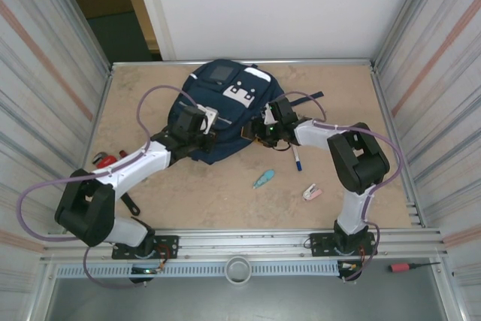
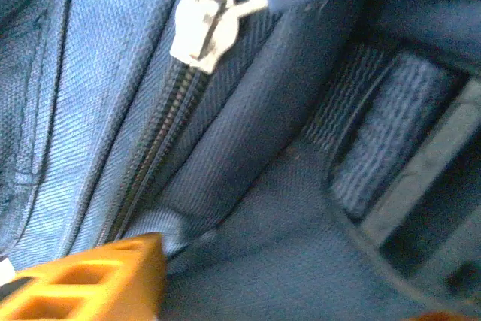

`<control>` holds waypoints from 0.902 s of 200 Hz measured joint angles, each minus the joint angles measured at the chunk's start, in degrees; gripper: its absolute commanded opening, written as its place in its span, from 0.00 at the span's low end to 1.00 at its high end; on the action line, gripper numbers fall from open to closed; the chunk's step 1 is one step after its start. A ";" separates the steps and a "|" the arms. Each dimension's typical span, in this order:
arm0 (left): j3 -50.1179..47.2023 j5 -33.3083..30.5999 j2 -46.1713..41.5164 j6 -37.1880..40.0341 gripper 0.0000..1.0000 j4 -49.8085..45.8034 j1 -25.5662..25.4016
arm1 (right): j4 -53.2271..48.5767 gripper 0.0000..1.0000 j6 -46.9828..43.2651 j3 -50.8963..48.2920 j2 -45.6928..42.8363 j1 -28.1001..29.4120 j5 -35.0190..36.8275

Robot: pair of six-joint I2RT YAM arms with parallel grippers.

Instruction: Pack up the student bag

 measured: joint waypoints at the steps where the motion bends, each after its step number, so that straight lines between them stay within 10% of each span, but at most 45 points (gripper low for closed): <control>1: -0.04 -0.02 0.00 0.00 0.00 0.00 0.00 | -0.02 0.28 -0.09 0.02 0.02 -0.04 0.00; 26: -1.29 -1.25 -0.72 0.04 0.00 0.04 -0.07 | -1.31 0.13 -1.01 0.48 0.22 -0.94 0.24; 110: -2.62 -5.81 -3.37 1.62 0.00 -1.49 -1.92 | -15.13 0.08 -12.50 9.14 1.36 -7.98 -4.72; 180: -2.58 -6.56 -2.21 2.01 0.00 -3.08 -4.96 | -11.06 0.58 -12.50 5.42 0.24 -7.48 -0.79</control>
